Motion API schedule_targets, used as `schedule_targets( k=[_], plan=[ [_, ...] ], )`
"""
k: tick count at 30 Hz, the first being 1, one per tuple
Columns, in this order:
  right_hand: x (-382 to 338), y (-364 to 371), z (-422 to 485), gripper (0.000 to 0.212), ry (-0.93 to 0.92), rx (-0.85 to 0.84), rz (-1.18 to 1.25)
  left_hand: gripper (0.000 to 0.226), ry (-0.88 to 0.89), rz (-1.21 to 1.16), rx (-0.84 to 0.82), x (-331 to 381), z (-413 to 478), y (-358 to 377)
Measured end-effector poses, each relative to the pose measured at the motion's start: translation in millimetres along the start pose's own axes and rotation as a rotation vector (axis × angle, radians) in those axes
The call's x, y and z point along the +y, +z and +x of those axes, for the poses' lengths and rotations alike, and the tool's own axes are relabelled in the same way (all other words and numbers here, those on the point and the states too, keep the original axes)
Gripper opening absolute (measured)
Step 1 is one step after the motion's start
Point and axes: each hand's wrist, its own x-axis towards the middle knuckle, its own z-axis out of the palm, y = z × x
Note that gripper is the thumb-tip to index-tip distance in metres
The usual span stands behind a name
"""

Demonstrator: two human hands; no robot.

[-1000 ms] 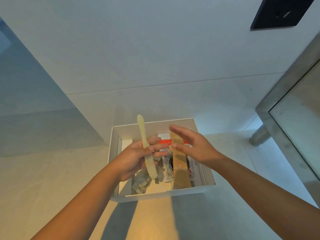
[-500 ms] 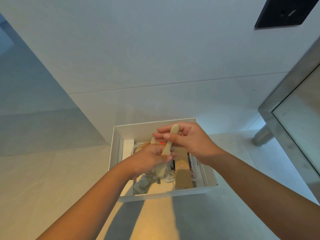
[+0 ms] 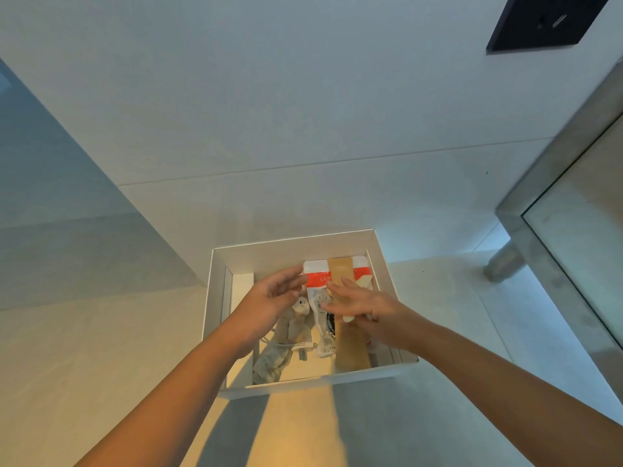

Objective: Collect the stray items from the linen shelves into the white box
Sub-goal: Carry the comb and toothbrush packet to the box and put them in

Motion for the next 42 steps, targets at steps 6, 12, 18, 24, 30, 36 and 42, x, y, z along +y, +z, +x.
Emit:
schedule_targets(
  k=[6,12,18,24,30,36,42],
  plan=[
    [9,9,9,0.05,0.028,-0.261,-0.303,0.04,-0.005,0.001,0.008,0,0,5],
    [17,20,13,0.084,0.072,-0.348,-0.508,0.039,-0.005,0.018,-0.007,-1,1,6],
    [17,29,19,0.105,0.156,-0.335,-0.65,0.039,-0.002,0.008,-0.005,-4,-3,1],
    [24,33,26,0.112,0.186,-0.332,-0.656,0.041,-0.022,0.012,-0.011,-9,-6,-7],
    [29,35,28,0.117,0.193,-0.331,-0.693,0.041,-0.007,0.0,-0.013,-13,-8,-8],
    [27,33,28,0.119,0.193,-0.312,-0.701,0.043,0.037,0.03,-0.002,-14,-6,-4],
    [9,26,26,0.093,0.298,-0.165,-0.661,0.044,0.12,0.446,0.148,-16,-3,-4]
  ],
)
